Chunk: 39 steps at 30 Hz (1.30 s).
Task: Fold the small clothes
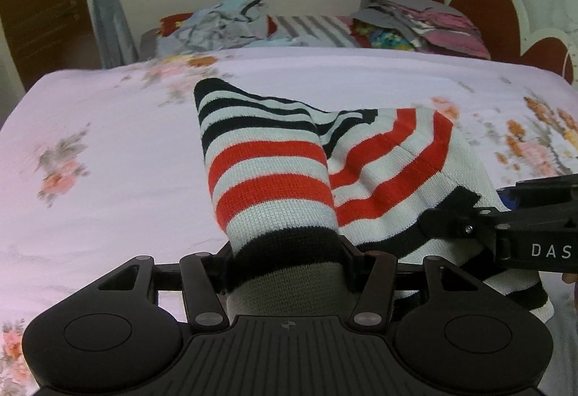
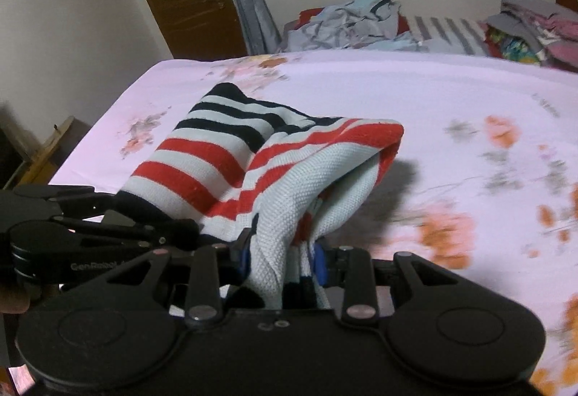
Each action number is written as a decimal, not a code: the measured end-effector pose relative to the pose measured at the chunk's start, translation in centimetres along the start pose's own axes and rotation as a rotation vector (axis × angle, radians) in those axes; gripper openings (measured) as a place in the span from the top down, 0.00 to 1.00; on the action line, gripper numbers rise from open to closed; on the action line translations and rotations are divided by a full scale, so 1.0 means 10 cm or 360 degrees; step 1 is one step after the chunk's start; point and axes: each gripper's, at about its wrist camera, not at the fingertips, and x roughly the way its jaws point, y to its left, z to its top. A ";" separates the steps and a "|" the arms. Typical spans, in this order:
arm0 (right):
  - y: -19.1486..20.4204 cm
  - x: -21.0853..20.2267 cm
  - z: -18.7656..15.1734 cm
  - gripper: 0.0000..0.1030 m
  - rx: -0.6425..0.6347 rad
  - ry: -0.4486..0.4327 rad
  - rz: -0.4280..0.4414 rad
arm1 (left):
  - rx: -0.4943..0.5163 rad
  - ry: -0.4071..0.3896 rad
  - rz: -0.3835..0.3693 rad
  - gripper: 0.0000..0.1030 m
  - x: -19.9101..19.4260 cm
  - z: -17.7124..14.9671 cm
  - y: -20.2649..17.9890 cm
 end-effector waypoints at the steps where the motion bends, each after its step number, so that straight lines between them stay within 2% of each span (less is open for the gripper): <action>1: 0.04 0.07 -0.01 0.69 0.0002 0.0005 0.0006 | -0.0014 0.0008 -0.0001 0.47 0.03 -0.03 0.08; 3: 0.07 0.19 -0.05 0.69 0.0011 0.0031 0.0014 | -0.0058 0.0035 -0.0015 0.47 0.12 -0.10 0.19; 4: 0.05 0.28 -0.09 0.69 0.0015 0.0056 0.0007 | -0.0097 0.0062 -0.0039 0.43 0.20 -0.14 0.27; 5: 0.01 0.39 -0.14 0.69 0.0033 0.0100 -0.0038 | -0.0149 0.0085 -0.0080 0.32 0.28 -0.19 0.33; 6: -0.06 0.46 -0.19 0.68 0.0078 0.0134 -0.0051 | -0.0208 0.0088 -0.0120 0.28 0.32 -0.23 0.41; 8: -0.22 0.47 -0.26 0.68 0.0203 0.0102 0.0018 | -0.0259 0.0067 -0.0156 0.18 0.34 -0.31 0.51; 10: -0.29 0.45 -0.25 0.68 0.0274 0.0105 0.0041 | -0.0280 0.0051 -0.0195 0.18 0.38 -0.37 0.57; 14: -0.21 0.44 -0.24 0.68 0.0202 0.0106 0.0000 | -0.0326 0.0032 -0.0258 0.17 0.38 -0.44 0.67; 17: -0.18 0.41 -0.23 0.65 0.0225 0.0145 0.0002 | -0.0287 -0.0048 -0.0256 0.17 0.22 -0.44 0.73; 18: -0.15 0.42 -0.23 0.64 0.0223 0.0166 -0.0002 | -0.0270 -0.0094 -0.0243 0.18 0.13 -0.44 0.76; 20: -0.11 0.27 -0.14 0.54 0.0191 0.0162 -0.0072 | -0.0258 -0.0172 -0.0238 0.43 -0.04 -0.41 0.82; 22: -0.07 0.06 -0.06 0.52 0.0132 0.0035 -0.0121 | -0.0249 -0.0248 -0.0254 0.48 -0.13 -0.31 0.88; 24: 0.00 -0.03 0.07 0.60 0.0072 -0.0038 -0.0113 | -0.0211 -0.0247 -0.0312 0.50 -0.10 -0.20 0.89; 26: 0.14 0.02 0.17 0.72 -0.0041 -0.0053 -0.0161 | -0.0118 -0.0180 -0.0335 0.57 0.03 -0.11 0.78; 29: 0.28 0.26 0.20 0.82 -0.0184 0.0042 -0.0201 | 0.0001 -0.0082 -0.0297 0.58 0.27 -0.08 0.58; 32: 0.25 0.56 0.08 0.87 -0.0249 0.0202 -0.0334 | -0.0011 -0.0043 -0.0296 0.58 0.37 -0.10 0.56; 37: 0.30 0.54 0.04 0.86 -0.0252 0.0178 -0.0373 | 0.0031 -0.0047 -0.0258 0.58 0.34 -0.13 0.52; 39: 0.39 0.41 0.04 0.86 -0.0258 0.0135 -0.0387 | 0.0056 -0.0066 -0.0228 0.58 0.24 -0.15 0.50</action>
